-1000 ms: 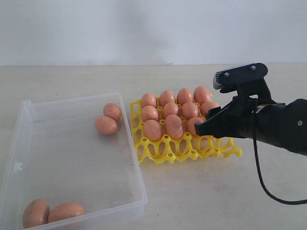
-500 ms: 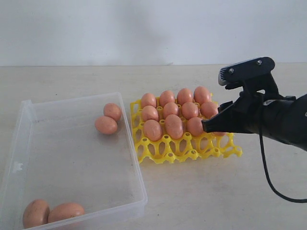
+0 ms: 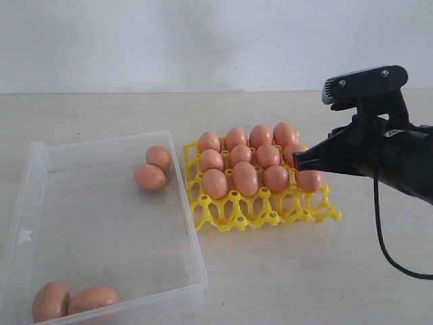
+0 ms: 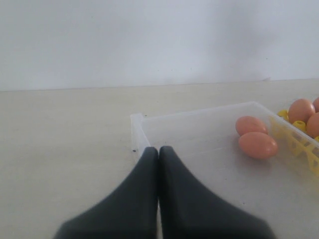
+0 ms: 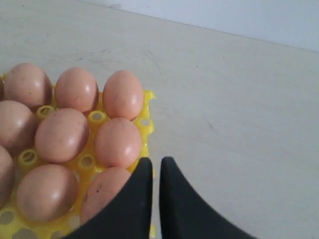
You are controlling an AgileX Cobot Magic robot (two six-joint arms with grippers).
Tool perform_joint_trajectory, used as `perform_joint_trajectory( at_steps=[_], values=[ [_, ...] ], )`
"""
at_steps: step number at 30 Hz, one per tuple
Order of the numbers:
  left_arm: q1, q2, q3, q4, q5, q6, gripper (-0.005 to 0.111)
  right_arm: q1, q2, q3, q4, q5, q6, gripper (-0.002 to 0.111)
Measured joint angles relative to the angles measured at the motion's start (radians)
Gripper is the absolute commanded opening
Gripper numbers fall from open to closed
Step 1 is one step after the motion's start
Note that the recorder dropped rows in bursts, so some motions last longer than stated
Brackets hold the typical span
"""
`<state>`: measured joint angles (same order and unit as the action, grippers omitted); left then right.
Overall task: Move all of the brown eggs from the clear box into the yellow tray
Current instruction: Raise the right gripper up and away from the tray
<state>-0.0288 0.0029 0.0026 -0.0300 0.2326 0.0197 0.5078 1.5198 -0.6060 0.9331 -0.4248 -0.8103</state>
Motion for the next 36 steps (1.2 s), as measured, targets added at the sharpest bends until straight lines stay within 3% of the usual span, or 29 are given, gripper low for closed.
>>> perform_joint_trajectory(
  at_steps=[8, 21, 36],
  values=[
    [0.000, 0.000, 0.000, 0.000, 0.000, 0.000, -0.004, 0.022, -0.030, 0.000, 0.004, 0.183, 0.000, 0.000],
    [0.000, 0.000, 0.000, 0.000, 0.000, 0.000, -0.004, 0.272, -0.195, -0.014, 0.004, 0.408, -0.045, 0.000],
    [0.000, 0.000, 0.000, 0.000, 0.000, 0.000, -0.004, 0.418, -0.200, -0.169, -0.035, 0.470, -0.045, 0.000]
  ],
)
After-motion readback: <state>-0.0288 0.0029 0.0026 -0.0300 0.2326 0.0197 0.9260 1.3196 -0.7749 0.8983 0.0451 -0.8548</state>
